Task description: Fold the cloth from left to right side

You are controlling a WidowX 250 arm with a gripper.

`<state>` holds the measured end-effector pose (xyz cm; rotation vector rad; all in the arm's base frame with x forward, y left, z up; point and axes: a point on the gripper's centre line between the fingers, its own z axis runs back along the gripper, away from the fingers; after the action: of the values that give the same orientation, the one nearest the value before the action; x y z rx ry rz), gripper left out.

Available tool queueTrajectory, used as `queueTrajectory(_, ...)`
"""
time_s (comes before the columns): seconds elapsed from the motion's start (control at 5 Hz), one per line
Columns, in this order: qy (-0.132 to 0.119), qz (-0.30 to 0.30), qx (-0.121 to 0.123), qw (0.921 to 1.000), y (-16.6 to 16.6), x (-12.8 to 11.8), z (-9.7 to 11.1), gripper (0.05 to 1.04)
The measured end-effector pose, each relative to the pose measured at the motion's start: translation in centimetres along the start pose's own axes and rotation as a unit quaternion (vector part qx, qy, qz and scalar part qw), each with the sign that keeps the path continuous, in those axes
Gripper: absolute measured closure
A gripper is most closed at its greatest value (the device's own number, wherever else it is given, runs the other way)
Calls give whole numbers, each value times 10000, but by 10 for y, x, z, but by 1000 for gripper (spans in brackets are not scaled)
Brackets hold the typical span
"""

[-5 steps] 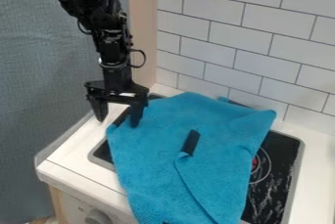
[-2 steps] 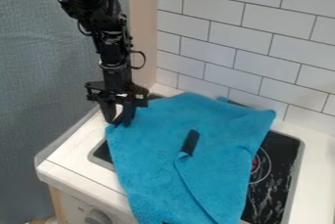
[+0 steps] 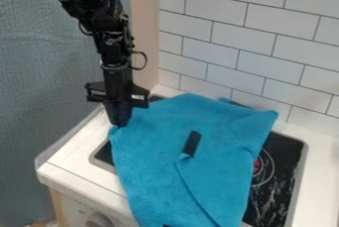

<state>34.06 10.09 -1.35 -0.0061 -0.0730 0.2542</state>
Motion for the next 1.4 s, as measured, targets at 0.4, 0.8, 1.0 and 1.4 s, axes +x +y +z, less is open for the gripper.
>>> queueTrajectory(0.4,241,219,-89,9994,-2,-6,2,1032)
queueTrajectory(0.8,19,499,-152,9986,-25,0,54,1032)
queueTrajectory(1.0,-41,282,-410,9988,-63,-4,74,1032)
queueTrajectory(1.4,8,-475,-518,9975,-139,-22,76,1032)
